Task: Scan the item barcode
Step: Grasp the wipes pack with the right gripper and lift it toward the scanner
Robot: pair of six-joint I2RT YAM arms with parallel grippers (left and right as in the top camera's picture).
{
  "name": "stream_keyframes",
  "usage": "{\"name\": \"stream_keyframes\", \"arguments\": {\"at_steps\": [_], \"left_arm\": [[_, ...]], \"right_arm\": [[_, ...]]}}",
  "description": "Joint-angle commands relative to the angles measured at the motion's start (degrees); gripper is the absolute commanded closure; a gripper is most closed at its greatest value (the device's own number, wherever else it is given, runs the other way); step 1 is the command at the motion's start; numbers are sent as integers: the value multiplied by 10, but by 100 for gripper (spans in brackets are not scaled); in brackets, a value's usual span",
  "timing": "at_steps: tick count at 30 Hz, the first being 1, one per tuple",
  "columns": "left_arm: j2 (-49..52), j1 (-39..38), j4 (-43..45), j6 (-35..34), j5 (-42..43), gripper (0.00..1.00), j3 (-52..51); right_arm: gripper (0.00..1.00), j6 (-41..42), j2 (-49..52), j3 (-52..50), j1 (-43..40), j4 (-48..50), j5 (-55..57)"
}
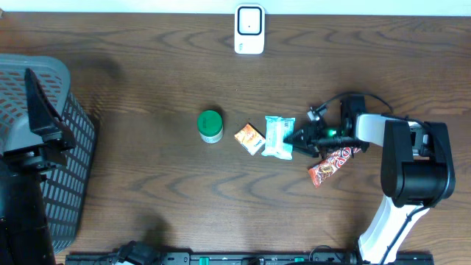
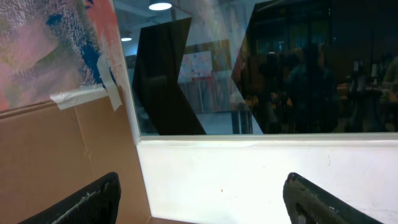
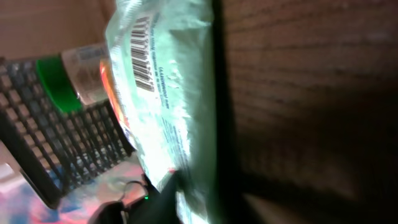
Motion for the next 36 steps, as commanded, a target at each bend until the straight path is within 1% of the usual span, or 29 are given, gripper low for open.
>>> {"name": "stream_keyframes", "arguments": {"at_steps": [1,3,6,8,14,16,17,18,19,21,23,27,28,29,30,32,34,36], "left_arm": [[-6,2,3,3,-7,16,-5],[-6,2,3,3,-7,16,-5],[-6,2,3,3,-7,16,-5],[-6,2,3,3,-7,16,-6],[-6,2,11,3,-3,16,-21],[-6,2,17,3,-3,16,-30],[-6,2,20,3,-3,16,-34],[-6,2,23,3,-3,16,-38],[-6,2,25,3,-3,16,-41],[-6,2,29,3,-3,16,-44],[-6,2,29,3,-3,16,-45],[-6,2,29,3,-3,16,-45],[-6,2,29,3,-3,16,-45],[-6,2,29,3,-3,16,-45],[-6,2,29,3,-3,16,-45],[-6,2,29,3,-3,16,-46],[-6,2,29,3,-3,16,-46],[-6,2,29,3,-3,16,-46]], "right_arm": [[99,32,56,-50,0,26,247],[99,42,54,-45,0,47,239],[99,32,45,-13,-8,33,237],[99,28,35,26,-18,-3,267],[99,-26,2,191,-41,-175,440],[99,-54,-5,238,-41,-224,458],[85,-70,-7,261,-39,-250,455],[60,-76,-8,278,-37,-272,453],[44,-80,-8,292,-33,-295,453],[39,-79,-10,309,-26,-326,447],[37,-79,-14,315,-17,-340,440],[40,-79,-36,316,13,-342,417],[44,-79,-39,316,24,-338,404],[54,-79,-39,316,35,-333,397],[67,-79,-39,315,46,-326,398],[81,-76,-38,314,72,-304,400],[87,-70,-38,314,94,-282,400],[88,-66,-37,314,113,-257,411]]}}
